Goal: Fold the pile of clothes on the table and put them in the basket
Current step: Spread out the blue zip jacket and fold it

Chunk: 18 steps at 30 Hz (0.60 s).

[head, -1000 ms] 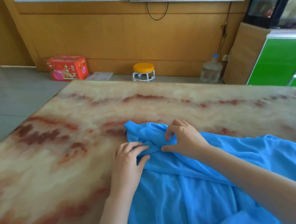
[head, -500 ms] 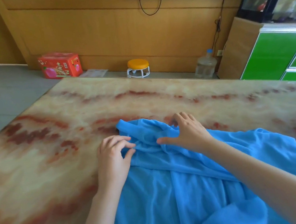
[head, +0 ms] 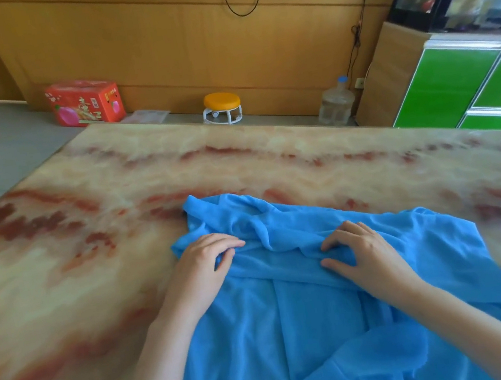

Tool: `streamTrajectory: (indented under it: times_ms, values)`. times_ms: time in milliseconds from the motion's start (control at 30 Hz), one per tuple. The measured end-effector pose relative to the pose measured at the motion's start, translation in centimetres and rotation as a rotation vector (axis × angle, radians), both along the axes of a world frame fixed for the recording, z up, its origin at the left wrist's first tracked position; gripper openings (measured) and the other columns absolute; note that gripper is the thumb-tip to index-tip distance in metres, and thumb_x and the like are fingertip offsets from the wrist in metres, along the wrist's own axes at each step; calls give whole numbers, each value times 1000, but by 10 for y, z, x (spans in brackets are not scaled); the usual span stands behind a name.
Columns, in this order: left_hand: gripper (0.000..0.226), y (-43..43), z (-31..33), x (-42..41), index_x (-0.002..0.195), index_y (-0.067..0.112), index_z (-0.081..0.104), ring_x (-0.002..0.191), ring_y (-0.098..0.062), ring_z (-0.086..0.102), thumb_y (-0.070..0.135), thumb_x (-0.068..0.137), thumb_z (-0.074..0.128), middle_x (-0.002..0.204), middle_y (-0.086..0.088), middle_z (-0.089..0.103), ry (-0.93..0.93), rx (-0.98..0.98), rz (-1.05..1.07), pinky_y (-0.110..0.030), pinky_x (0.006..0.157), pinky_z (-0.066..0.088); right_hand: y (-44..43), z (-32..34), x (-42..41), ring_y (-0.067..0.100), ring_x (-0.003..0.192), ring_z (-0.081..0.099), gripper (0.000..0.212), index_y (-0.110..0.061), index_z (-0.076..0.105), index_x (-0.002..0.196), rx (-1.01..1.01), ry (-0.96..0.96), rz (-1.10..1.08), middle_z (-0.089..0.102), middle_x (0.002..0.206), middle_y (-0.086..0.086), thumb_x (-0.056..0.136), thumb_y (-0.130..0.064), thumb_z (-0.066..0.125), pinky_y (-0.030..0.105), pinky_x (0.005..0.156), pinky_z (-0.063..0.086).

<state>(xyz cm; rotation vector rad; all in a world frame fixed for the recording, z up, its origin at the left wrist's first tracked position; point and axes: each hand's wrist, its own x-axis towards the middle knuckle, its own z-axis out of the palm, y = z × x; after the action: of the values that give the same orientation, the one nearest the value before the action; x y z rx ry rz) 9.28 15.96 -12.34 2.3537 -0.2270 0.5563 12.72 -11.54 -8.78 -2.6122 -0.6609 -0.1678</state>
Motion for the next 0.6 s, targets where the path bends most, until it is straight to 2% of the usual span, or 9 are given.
streamTrajectory:
  times_ms: [67, 200, 267, 333, 367, 467, 500, 533, 600]
  values:
    - [18, 4, -4, 2, 100, 21, 72, 96, 1, 53, 12, 88, 63, 99, 21, 59, 22, -9, 22, -17, 87, 40, -6, -1, 1, 11, 94, 51, 16, -28, 65, 91, 59, 53, -48, 52, 90, -17, 78, -32, 74, 24, 83, 41]
    - [19, 7, -4, 2, 97, 20, 74, 92, -2, 48, 10, 80, 72, 92, 16, 58, 24, 30, 78, -10, 84, 33, -8, 5, 2, 7, 86, 51, 7, -32, 62, 82, 101, 102, -147, 56, 83, -19, 84, -28, 68, 15, 71, 37]
    - [15, 8, -4, 2, 88, 19, 75, 89, -1, 47, 9, 77, 74, 88, 14, 60, 21, 35, 82, -7, 83, 33, -8, 15, 5, 12, 76, 53, 13, -34, 58, 78, 171, 107, -190, 60, 77, -14, 89, -28, 62, 28, 70, 42]
    - [12, 10, -4, 3, 84, 17, 74, 87, -1, 49, 7, 77, 75, 86, 13, 61, 28, 12, 100, -5, 83, 34, -8, 29, 10, 21, 69, 55, 13, -27, 60, 80, 257, 121, -218, 65, 76, -2, 92, -26, 57, 38, 70, 46]
    - [11, 10, -4, 4, 83, 16, 73, 88, -1, 50, 6, 77, 74, 86, 14, 61, 37, -18, 108, -5, 83, 35, -11, 36, 15, 24, 69, 57, 15, -21, 64, 81, 337, 193, -215, 67, 78, 5, 93, -24, 55, 40, 71, 48]
    - [11, 10, -2, 3, 82, 17, 70, 92, -3, 55, 6, 81, 70, 90, 17, 61, 52, -100, 105, -11, 86, 39, -22, 57, 30, 24, 69, 55, 22, -8, 69, 85, 588, 672, -222, 64, 81, 15, 95, -21, 53, 34, 61, 44]
    - [10, 10, -2, 2, 82, 18, 69, 94, -2, 56, 8, 82, 69, 93, 18, 62, 61, -105, 105, -14, 88, 40, -27, 57, 39, 24, 65, 54, 24, -6, 68, 85, 510, 731, -252, 63, 80, 16, 95, -21, 53, 31, 57, 41]
    - [9, 9, -1, 1, 80, 20, 68, 97, 1, 55, 12, 83, 68, 95, 20, 62, 72, -106, 102, -17, 89, 40, -32, 57, 47, 24, 64, 54, 25, -7, 66, 84, 315, 701, -289, 63, 80, 16, 96, -24, 52, 29, 55, 39]
    - [13, 9, 0, -2, 72, 24, 64, 102, 10, 52, 32, 83, 64, 97, 23, 62, 102, -107, 103, -13, 91, 37, -40, 50, 60, 25, 76, 55, 28, -12, 62, 90, -145, 449, -381, 64, 90, 11, 95, -37, 50, 29, 63, 39]
